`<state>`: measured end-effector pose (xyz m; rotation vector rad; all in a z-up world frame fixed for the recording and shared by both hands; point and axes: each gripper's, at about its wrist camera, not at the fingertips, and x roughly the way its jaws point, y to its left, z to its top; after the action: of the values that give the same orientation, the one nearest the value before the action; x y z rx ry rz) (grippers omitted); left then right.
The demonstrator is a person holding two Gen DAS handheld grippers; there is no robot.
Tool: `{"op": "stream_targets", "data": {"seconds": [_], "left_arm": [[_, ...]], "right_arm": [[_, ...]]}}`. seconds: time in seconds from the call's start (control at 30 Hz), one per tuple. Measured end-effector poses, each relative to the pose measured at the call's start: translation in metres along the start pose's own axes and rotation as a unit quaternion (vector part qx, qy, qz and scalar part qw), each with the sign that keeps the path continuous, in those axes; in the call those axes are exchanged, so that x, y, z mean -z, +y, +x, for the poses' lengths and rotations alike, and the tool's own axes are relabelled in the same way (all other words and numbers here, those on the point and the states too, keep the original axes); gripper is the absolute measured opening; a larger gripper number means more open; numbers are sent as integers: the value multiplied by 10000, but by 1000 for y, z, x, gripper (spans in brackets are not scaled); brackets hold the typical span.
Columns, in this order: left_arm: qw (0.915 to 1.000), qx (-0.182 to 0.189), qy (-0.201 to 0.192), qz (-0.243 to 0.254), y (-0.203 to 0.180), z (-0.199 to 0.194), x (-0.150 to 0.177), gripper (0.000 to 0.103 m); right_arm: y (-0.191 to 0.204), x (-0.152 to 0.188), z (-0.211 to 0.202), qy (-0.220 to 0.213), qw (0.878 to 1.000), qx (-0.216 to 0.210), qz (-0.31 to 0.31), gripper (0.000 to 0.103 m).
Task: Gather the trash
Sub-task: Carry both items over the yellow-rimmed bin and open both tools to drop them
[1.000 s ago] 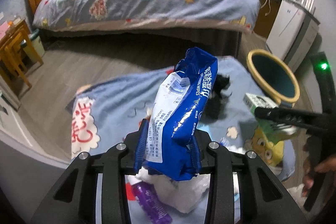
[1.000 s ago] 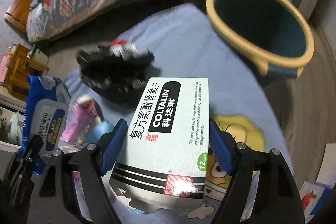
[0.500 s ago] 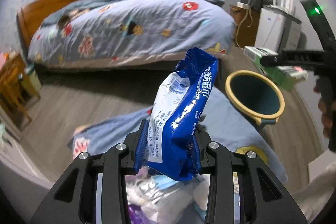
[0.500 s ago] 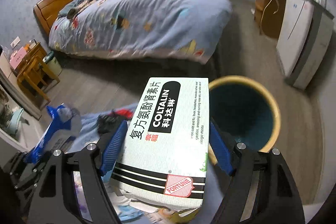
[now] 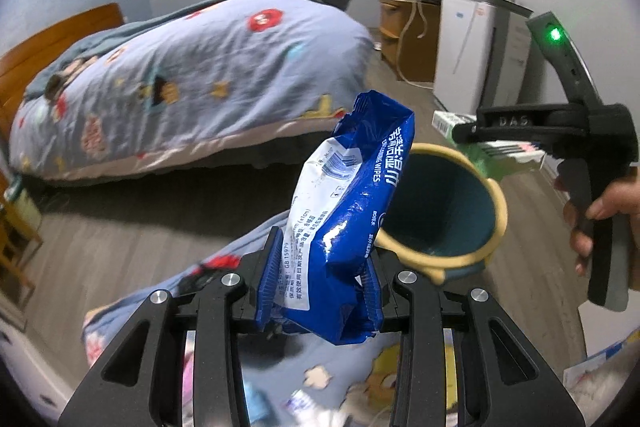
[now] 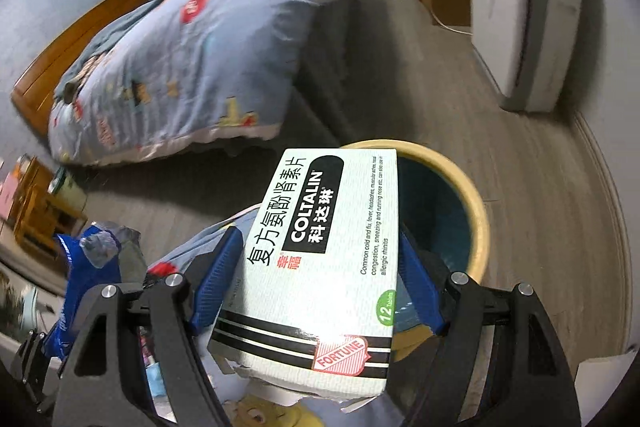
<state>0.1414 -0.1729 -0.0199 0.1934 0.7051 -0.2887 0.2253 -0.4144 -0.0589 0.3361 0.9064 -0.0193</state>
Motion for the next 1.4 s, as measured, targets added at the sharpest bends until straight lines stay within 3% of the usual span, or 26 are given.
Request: {"op": "stream_targets", "data": {"seconds": [0.5,0.7,0.87,1.13,1.4], "left_arm": [[9986,178,192,462,-43,73,-19,38],[9963,685,440,266,-55,110,-15,39],[9946,866,527,242,-63,130,-11,40],[9932,948,549,390,-74,140,-12,48],[9942,930,468,284,-66,135,-10,67]], "right_arm": [[-74,-3,47,385,9941,-54,1008,75],[-82,-4,53,530,9863,-375,1513,76],[-91,-1,57,577,9774,-649,1928,76],[-83,-7,55,426,9832,-638,1659,76],[-73,-11,44,138,9926,-216,1188,92]]}}
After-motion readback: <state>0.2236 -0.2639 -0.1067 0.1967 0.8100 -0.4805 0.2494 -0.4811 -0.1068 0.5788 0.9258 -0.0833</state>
